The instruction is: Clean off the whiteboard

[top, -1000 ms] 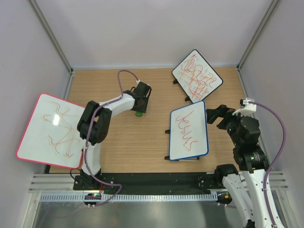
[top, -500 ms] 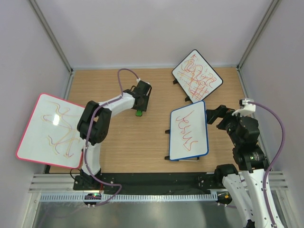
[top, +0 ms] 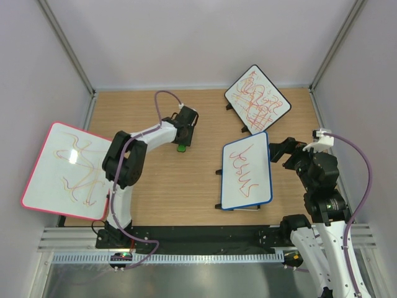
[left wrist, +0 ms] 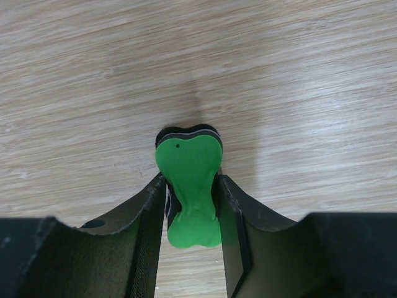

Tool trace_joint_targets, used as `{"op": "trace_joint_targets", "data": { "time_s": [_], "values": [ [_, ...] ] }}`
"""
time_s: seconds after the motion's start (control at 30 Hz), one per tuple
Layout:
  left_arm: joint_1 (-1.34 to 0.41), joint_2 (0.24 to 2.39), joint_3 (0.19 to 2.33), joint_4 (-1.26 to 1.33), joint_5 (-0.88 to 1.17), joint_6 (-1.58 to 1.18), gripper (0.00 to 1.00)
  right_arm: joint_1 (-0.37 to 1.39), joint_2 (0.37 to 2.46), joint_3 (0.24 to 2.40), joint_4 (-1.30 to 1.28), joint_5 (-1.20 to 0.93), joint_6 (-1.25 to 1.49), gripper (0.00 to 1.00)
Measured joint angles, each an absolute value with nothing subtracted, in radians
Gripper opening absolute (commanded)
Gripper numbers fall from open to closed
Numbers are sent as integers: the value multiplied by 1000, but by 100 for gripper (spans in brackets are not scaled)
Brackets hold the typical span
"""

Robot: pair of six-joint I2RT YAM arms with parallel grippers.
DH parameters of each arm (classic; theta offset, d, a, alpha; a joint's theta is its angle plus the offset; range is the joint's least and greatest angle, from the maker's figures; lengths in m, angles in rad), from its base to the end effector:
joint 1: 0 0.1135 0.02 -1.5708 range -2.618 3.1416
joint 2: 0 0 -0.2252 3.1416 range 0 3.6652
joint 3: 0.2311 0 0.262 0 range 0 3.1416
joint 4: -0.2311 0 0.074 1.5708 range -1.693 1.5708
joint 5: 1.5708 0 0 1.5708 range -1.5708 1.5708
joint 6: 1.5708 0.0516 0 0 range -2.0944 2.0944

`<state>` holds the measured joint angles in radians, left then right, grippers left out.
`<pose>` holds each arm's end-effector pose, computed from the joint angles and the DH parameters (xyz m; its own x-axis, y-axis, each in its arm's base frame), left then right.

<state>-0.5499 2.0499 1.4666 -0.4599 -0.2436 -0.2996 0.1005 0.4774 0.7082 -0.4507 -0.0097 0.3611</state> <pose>0.3750 -0.2153 0.1158 -0.8230 0.1685 -0.5425 0.1683 0.9844 0.0505 0.1762 0.0183 0.3063 -0.2418 0.3307 -0.9122 -0.0260 0.9376 0.3468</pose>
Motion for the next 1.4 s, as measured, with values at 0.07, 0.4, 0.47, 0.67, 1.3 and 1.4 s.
{"op": "trace_joint_targets", "data": {
  "time_s": [0.07,0.4,0.47,0.67,1.3,1.4],
  "values": [
    [-550,2059,1467,-459,-244,-300,37,101,478,708,-451,-10,361,100],
    [-550,2062,1467,-457,-244,-303,33,101,477,708,-451,-10,361,100],
    [-550,2062,1467,-457,-244,-303,30,101,477,708,-451,-10,361,100],
    [-550,2060,1467,-456,-244,-296,0,101,477,708,-451,-10,361,100],
    [-605,1772,1427,-437,428,-31,0,101,774,783,-621,-89,384,67],
    [-650,1800,1448,-439,510,28,0,101,804,786,-622,-110,392,62]
  ]
}}
